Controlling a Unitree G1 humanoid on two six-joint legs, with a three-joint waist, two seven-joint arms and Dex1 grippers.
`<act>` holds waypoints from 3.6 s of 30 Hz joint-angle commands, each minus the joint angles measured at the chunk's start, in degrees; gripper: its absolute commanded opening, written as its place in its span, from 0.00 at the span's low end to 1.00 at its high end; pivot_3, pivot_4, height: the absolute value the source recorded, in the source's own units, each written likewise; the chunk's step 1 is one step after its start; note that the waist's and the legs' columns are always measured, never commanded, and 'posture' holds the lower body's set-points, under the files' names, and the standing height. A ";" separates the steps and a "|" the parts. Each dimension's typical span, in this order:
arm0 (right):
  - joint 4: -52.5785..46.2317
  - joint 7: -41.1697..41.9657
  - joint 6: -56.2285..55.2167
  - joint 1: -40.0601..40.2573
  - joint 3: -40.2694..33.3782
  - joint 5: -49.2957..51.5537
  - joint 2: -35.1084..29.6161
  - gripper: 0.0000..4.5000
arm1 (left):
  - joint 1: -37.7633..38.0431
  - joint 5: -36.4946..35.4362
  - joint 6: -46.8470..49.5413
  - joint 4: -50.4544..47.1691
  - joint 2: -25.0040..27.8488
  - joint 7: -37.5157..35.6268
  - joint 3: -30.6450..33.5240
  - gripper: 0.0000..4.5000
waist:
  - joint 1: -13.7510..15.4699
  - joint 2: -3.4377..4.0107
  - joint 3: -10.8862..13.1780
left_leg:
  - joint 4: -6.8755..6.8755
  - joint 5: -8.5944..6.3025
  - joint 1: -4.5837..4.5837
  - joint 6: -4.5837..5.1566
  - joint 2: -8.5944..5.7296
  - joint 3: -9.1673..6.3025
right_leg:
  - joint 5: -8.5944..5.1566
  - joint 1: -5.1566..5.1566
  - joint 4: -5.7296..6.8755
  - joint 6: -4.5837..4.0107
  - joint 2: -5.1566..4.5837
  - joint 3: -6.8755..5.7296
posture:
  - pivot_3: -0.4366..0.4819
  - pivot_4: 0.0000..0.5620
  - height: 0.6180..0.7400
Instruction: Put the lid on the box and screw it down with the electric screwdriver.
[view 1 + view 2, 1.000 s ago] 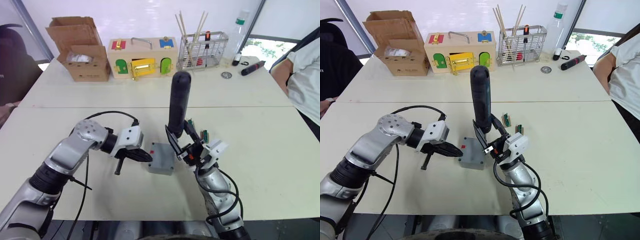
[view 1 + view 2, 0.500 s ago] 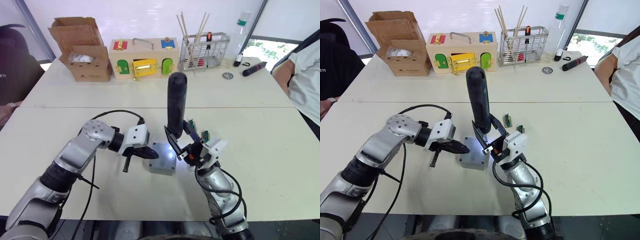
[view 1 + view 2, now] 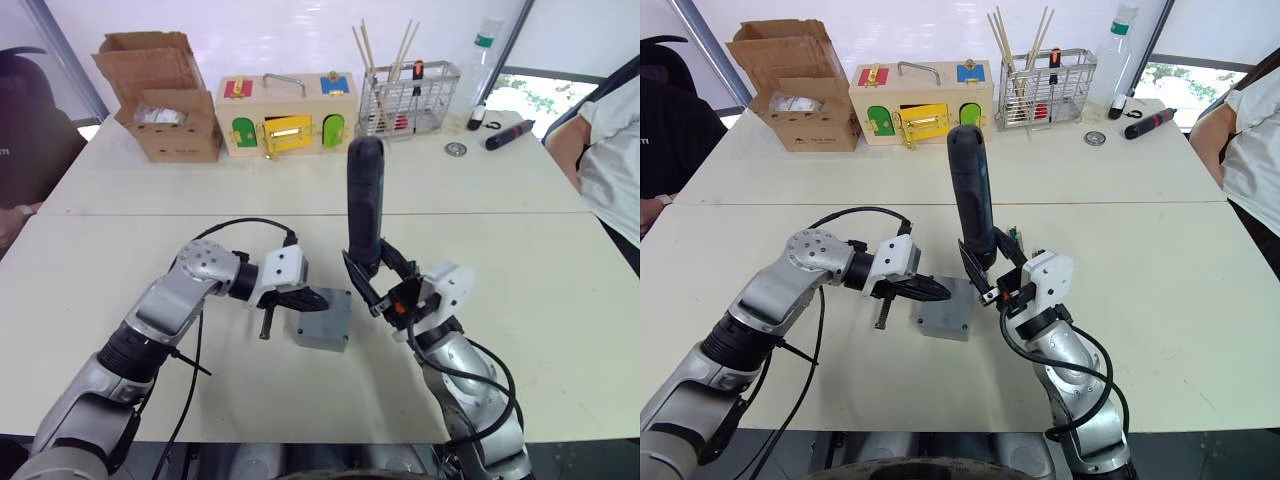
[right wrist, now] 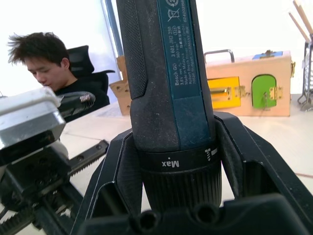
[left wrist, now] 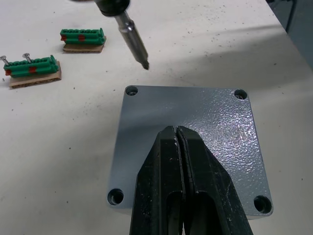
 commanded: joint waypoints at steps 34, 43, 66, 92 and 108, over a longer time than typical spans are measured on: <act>42.14 -14.95 72.81 -24.49 -19.90 81.87 -65.85 0.43 | -2.22 -20.40 19.83 -13.13 4.33 0.62 12.15 0.00 | -0.03 0.10 1.76 | 0.26 0.02 -2.10 -0.01 0.06 0.22 | 0.14 -1.74 -0.33 0.15 -0.08 -0.07 | 0.48 0.27 1.00; 42.37 -10.79 75.82 -28.70 -20.29 66.10 -60.66 0.69 | 0.31 -14.07 14.62 -9.59 8.76 0.22 9.69 0.00 | 0.25 0.10 1.76 | 0.41 0.03 -1.98 0.00 0.08 0.27 | 0.19 -1.78 0.07 0.11 -0.04 0.03 | 0.48 0.27 1.00; -4.80 18.46 51.39 -11.10 -19.19 51.66 -44.27 0.99 | 5.46 -11.81 15.50 -6.48 12.09 -1.16 9.43 0.00 | 0.22 0.14 1.81 | 1.11 -0.10 -2.38 0.20 0.08 0.09 | 0.18 -2.00 0.53 0.13 -0.06 -0.07 | 0.48 0.27 1.00; -7.37 11.25 52.44 -9.77 -5.07 42.89 -29.12 0.99 | 5.29 -3.71 7.64 -1.18 3.20 3.57 2.36 0.00 | 0.16 0.06 1.80 | 1.11 -0.05 -2.10 0.12 0.01 0.06 | 0.24 -1.75 0.53 0.21 -0.06 -0.09 | 0.48 0.27 1.00; -9.08 10.31 53.86 -8.89 -3.75 42.33 -26.31 0.99 | 2.28 -0.90 4.62 3.79 -0.96 3.31 2.57 0.00 | 0.11 0.05 1.79 | 1.12 -0.05 -2.09 0.12 0.01 0.06 | 0.24 -1.77 0.58 0.22 -0.06 -0.09 | 0.48 0.27 1.00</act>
